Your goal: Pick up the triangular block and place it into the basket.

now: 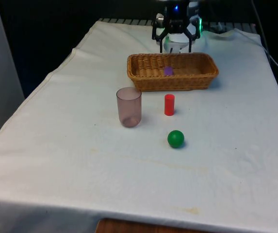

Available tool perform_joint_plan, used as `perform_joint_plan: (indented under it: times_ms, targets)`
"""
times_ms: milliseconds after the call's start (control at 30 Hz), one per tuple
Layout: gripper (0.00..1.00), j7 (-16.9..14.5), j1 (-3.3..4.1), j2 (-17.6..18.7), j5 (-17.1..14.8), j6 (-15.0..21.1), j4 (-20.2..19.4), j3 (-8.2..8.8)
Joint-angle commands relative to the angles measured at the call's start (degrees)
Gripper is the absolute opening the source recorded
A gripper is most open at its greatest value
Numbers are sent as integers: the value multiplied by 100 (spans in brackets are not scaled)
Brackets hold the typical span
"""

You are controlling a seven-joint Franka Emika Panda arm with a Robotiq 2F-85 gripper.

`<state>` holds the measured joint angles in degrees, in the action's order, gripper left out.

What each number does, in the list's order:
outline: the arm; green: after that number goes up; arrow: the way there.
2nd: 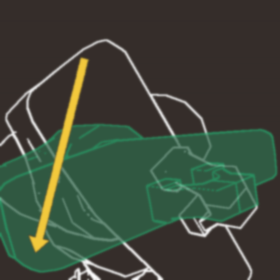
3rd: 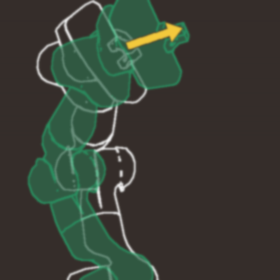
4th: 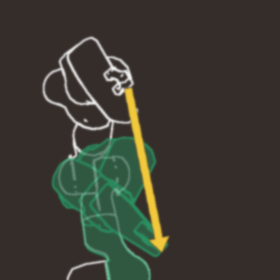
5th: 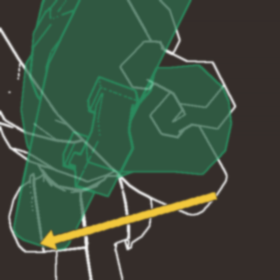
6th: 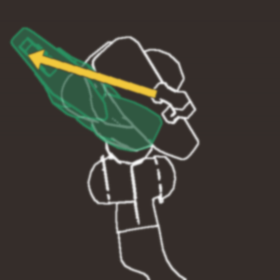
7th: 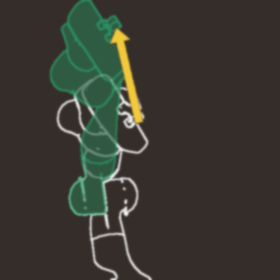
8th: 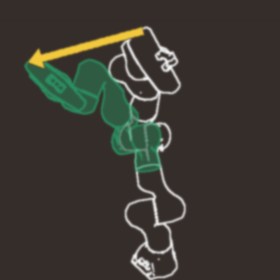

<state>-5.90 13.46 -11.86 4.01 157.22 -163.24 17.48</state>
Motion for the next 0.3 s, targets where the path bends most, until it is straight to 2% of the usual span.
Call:
perform_joint_plan:
  times_ms: [0,33,67,233,267]
  targets:
    - [100,0,0,-52,0,-69,23,-11]
    - [100,149,-74,-86,155,-229,103,-92]
    - [100,149,-74,-86,155,-229,103,-92]
    - [100,103,-34,-172,86,-338,120,-97]
    - [100,23,6,-206,0,-367,115,-57]
